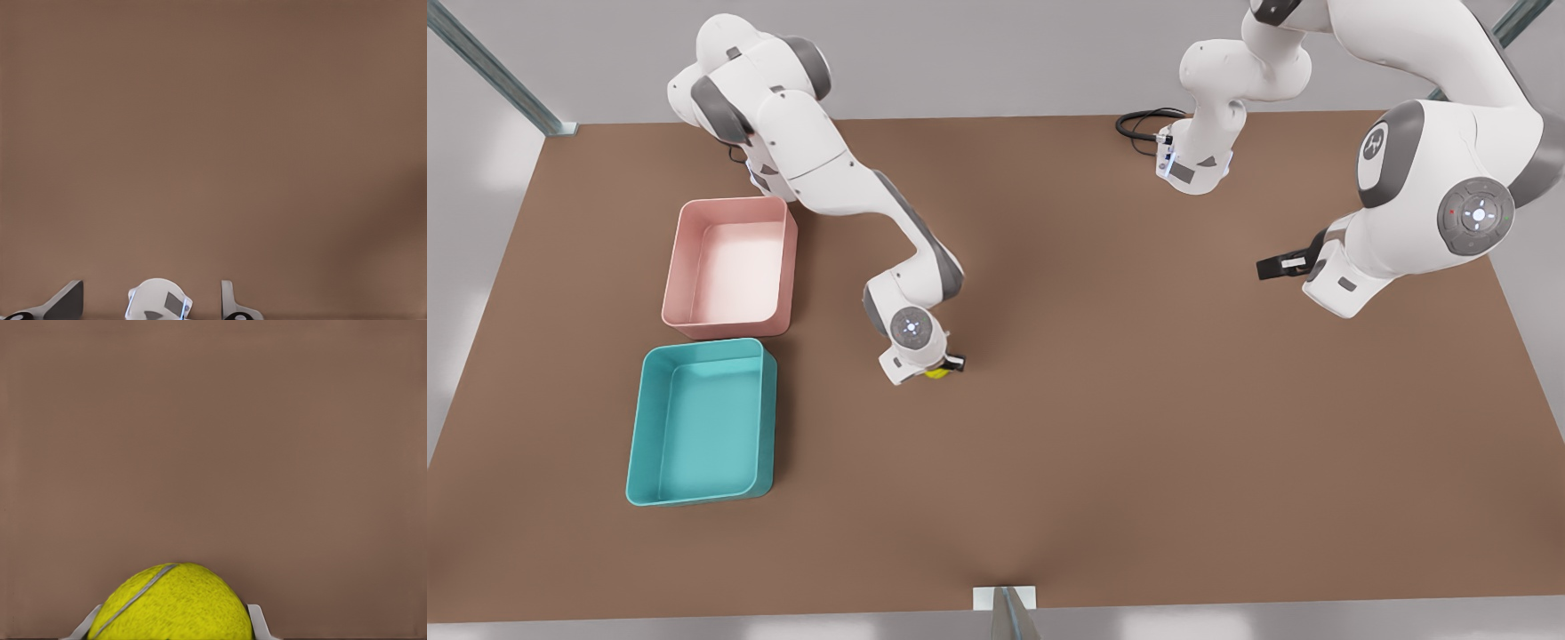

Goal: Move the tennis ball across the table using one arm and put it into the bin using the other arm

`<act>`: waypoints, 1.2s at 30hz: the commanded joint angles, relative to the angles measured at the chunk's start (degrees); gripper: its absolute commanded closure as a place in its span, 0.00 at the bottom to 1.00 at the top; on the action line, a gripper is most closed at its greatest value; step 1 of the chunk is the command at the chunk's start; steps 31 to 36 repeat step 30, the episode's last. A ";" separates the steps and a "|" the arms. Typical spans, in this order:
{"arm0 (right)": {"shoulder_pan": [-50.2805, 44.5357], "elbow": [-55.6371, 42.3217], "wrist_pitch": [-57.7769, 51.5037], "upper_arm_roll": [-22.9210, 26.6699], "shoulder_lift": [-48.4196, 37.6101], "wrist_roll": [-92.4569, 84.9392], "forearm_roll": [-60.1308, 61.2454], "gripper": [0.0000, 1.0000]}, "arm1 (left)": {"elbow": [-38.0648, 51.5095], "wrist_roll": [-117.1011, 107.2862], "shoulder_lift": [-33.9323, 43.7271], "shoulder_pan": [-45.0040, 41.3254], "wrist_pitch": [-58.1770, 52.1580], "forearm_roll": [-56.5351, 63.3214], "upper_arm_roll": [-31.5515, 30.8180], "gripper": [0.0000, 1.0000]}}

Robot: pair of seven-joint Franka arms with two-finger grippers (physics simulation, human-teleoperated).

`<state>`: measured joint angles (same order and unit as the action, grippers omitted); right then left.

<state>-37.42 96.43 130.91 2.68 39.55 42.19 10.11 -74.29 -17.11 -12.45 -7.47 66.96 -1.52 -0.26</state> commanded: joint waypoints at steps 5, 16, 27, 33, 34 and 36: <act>14.29 -7.49 -24.10 0.13 -7.64 -25.02 -0.09 0.24 | 0.02 -0.64 0.06 0.00 -0.08 0.03 -0.01 0.00; 39.00 -17.16 -25.61 1.27 -2.81 -59.24 -14.07 0.00 | -0.06 -0.64 0.06 0.00 -0.08 0.03 -0.01 0.00; 30.65 -21.57 -59.01 -0.31 -27.84 -35.78 -12.39 0.00 | -0.50 -0.64 0.06 0.00 -0.16 -0.06 -0.01 0.00; 33.38 -16.45 -58.57 -1.19 -33.04 -35.07 -12.31 0.00 | -0.50 -0.64 -0.03 0.00 -0.16 -0.06 -0.01 0.00; 33.38 -16.45 -58.57 -1.19 -33.04 -35.07 -12.31 0.00 | -0.50 -0.64 -0.03 0.00 -0.16 -0.06 -0.01 0.00; 33.38 -16.45 -58.57 -1.19 -33.04 -35.07 -12.31 0.00 | -0.50 -0.64 -0.03 0.00 -0.16 -0.06 -0.01 0.00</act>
